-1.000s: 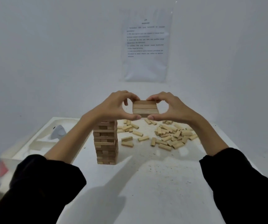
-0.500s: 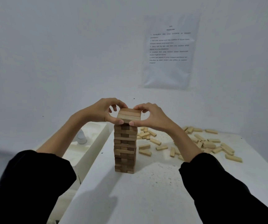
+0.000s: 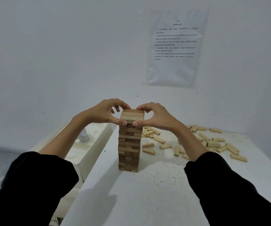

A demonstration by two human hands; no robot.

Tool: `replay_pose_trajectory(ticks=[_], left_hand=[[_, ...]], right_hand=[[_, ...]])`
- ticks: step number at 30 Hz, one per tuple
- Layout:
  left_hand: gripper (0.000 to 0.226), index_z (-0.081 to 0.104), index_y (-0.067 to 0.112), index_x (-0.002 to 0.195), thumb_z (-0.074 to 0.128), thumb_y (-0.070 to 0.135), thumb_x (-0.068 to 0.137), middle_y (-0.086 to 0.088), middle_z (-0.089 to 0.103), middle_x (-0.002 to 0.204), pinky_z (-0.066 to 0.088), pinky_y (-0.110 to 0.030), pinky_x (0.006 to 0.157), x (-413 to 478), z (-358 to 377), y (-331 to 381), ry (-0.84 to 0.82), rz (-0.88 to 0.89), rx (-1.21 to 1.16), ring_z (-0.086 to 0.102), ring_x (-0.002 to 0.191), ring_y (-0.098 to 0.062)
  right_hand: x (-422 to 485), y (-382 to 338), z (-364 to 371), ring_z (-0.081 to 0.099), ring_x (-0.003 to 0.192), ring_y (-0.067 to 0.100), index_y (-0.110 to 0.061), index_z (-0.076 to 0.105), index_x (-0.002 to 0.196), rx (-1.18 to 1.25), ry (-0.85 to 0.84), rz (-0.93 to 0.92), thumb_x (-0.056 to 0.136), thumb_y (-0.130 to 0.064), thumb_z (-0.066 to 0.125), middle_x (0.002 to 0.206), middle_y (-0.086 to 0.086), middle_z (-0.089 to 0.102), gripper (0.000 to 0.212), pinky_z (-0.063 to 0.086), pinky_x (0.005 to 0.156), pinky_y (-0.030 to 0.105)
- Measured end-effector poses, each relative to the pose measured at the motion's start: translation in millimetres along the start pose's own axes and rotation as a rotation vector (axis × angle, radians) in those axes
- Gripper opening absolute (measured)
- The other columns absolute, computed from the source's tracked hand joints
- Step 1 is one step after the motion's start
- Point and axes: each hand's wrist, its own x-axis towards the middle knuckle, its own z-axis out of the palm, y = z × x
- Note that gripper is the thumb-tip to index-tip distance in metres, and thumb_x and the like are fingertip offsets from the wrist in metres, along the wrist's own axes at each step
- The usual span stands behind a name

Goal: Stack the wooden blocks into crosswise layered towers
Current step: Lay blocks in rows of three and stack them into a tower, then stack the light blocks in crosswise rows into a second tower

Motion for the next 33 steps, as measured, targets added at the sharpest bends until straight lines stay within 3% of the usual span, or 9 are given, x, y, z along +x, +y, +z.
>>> replay_pose_trajectory(ticks=[10, 14, 18, 22, 27, 29, 33], left_hand=[[0.077, 0.048, 0.039, 0.119, 0.062, 0.073, 0.051, 0.024, 0.049, 0.110, 0.041, -0.008, 0.076, -2, -6, 1, -0.009, -0.001, -0.002, 0.049, 0.103, 0.002], [0.043, 0.053, 0.033, 0.115, 0.062, 0.055, 0.079, 0.016, 0.054, 0.112, 0.046, -0.015, 0.080, 3, -9, 12, 0.029, 0.010, -0.040, 0.052, 0.103, 0.000], [0.033, 0.058, 0.031, 0.110, 0.054, 0.045, 0.080, 0.019, 0.057, 0.108, 0.048, -0.013, 0.078, 12, -10, 36, 0.049, 0.069, -0.032, 0.056, 0.101, 0.001], [0.016, 0.061, 0.027, 0.105, 0.061, 0.030, 0.089, 0.011, 0.060, 0.108, 0.048, -0.015, 0.080, 31, 0, 65, 0.061, 0.121, 0.017, 0.056, 0.100, -0.003], [0.020, 0.064, 0.021, 0.110, 0.061, 0.026, 0.090, 0.004, 0.059, 0.110, 0.046, -0.014, 0.080, 53, 43, 118, 0.130, 0.235, -0.005, 0.053, 0.101, -0.006], [0.022, 0.064, 0.019, 0.111, 0.061, 0.027, 0.091, 0.001, 0.059, 0.112, 0.047, -0.019, 0.083, 57, 74, 133, 0.099, 0.267, -0.036, 0.053, 0.103, -0.008], [0.024, 0.065, 0.019, 0.112, 0.063, 0.028, 0.090, -0.003, 0.060, 0.112, 0.047, -0.025, 0.085, 63, 143, 136, -0.031, 0.244, -0.097, 0.054, 0.103, -0.012]], right_hand=[[-1, 3, -1, 0.045, 0.114, 0.012, -0.026, 0.052, 0.128, 0.033, 0.001, 0.001, 0.070, -0.047, 0.075, 0.126, -0.008, 0.052, 0.065, 0.036, 0.103, 0.045], [-9, 5, -16, 0.046, 0.112, 0.008, -0.024, 0.051, 0.131, 0.091, 0.017, -0.015, 0.073, -0.044, 0.073, 0.126, -0.009, 0.054, 0.064, 0.038, 0.090, 0.027], [-24, 12, -41, 0.047, 0.111, 0.005, -0.026, 0.051, 0.131, 0.076, 0.059, -0.021, 0.076, -0.044, 0.071, 0.124, -0.012, 0.055, 0.061, 0.031, 0.077, 0.009], [-49, 29, -70, 0.049, 0.112, 0.005, -0.026, 0.056, 0.126, 0.076, 0.107, 0.029, 0.077, -0.044, 0.070, 0.124, -0.013, 0.057, 0.054, 0.032, 0.081, 0.015], [-88, 65, -98, 0.050, 0.111, 0.006, -0.026, 0.059, 0.123, 0.064, 0.177, 0.119, 0.082, -0.037, 0.068, 0.120, -0.012, 0.060, 0.044, 0.032, 0.081, 0.014], [-104, 82, -100, 0.051, 0.110, 0.006, -0.025, 0.061, 0.121, 0.056, 0.204, 0.160, 0.083, -0.033, 0.068, 0.118, -0.012, 0.060, 0.040, 0.032, 0.079, 0.010], [-132, 115, -86, 0.053, 0.105, 0.006, -0.021, 0.064, 0.115, 0.062, 0.233, 0.236, 0.084, -0.022, 0.068, 0.112, -0.009, 0.061, 0.032, 0.038, 0.084, 0.016]])
